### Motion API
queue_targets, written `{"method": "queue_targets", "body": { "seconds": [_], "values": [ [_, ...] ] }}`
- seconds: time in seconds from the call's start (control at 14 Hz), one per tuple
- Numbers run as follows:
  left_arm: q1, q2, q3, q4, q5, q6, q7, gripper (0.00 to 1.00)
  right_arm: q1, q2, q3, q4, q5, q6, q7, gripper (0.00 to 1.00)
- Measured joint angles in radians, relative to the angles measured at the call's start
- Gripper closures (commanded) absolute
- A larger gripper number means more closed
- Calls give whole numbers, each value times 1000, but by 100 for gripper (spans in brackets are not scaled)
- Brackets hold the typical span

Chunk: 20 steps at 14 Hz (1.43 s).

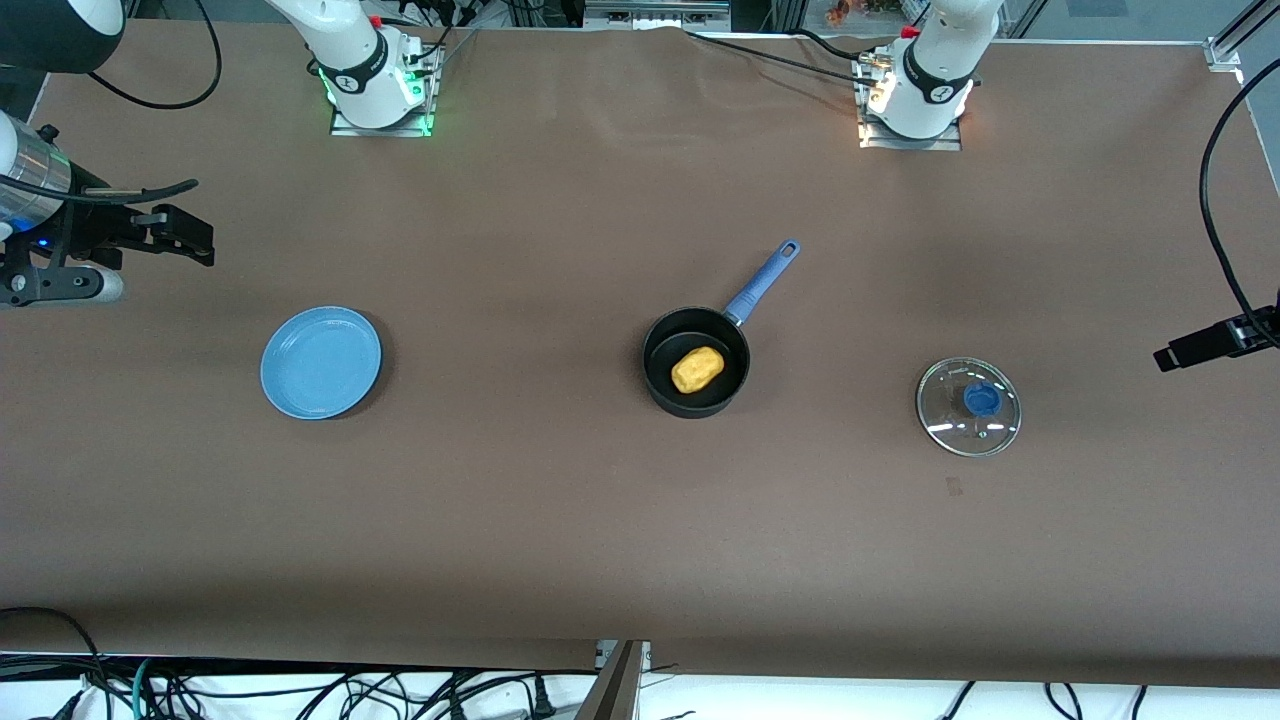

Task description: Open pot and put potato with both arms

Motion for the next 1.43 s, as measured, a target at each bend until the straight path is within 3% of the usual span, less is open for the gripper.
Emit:
{"method": "queue_targets", "body": {
  "seconds": [0.14, 0.29, 0.43, 0.57, 0.79, 0.93, 1.43],
  "values": [
    [-40, -11, 23, 9, 0, 0, 0, 0, 0, 0, 1, 0, 0, 0, 0, 0],
    [-142, -55, 112, 23, -7, -2, 0, 0, 0, 0, 1, 0, 0, 1, 0, 0],
    [-296, -125, 264, 26, -66, -18, -1, 0, 0, 0, 1, 0, 0, 1, 0, 0],
    [-463, -195, 475, 13, -178, -31, -1, 0, 0, 0, 1, 0, 0, 2, 0, 0],
    [-611, -249, 713, -58, -285, 33, 13, 0, 0, 0, 1, 0, 0, 2, 0, 0],
    [-640, -255, 760, -99, -290, 63, 50, 0, 0, 0, 1, 0, 0, 3, 0, 0],
    [-691, -357, 806, -322, -290, 224, 74, 0, 0, 0, 1, 0, 0, 3, 2, 0]
  ]
}}
